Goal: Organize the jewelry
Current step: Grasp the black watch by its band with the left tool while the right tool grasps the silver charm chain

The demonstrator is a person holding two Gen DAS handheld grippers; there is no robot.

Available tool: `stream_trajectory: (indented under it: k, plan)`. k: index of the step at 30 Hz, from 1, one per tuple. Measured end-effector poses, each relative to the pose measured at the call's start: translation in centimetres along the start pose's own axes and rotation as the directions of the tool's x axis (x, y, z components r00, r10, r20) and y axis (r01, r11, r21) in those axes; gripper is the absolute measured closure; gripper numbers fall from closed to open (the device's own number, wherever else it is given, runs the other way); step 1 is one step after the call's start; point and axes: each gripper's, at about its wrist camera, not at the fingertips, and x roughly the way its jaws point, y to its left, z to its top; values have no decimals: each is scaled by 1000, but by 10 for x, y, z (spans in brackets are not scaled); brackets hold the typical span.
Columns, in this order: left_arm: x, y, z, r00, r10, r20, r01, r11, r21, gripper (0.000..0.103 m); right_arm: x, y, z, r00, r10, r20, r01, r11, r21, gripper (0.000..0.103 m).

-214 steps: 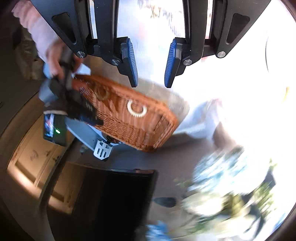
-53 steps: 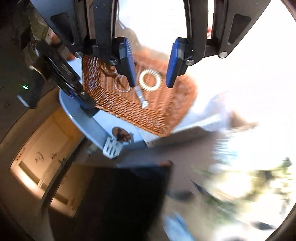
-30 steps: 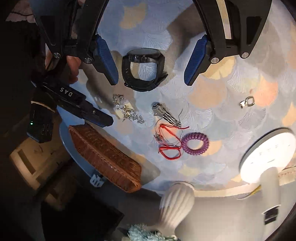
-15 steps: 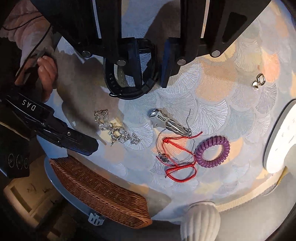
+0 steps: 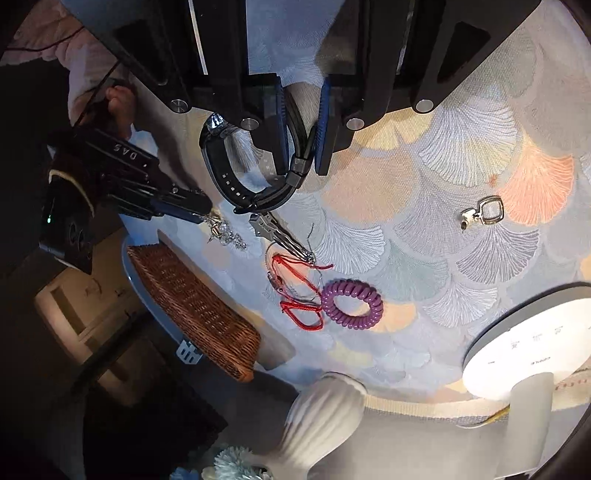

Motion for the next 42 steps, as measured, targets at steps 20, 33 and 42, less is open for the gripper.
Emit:
stream_trajectory:
  k: [20,33,42]
  plan:
    - [3,-8,1,999,30,19,-31,999,35,76,-33,-80,-24,998,-66,-24,70,965,253,89]
    - [10,-16,18,989,101,-103,-103,995,-12,76,-32,-93,-29,997,1,77,-20,968,249,64]
    - [25,-48,25,934,334,-129,-323,941,95,92,-33,-93,-25,991,109,80,-125,966,226,64]
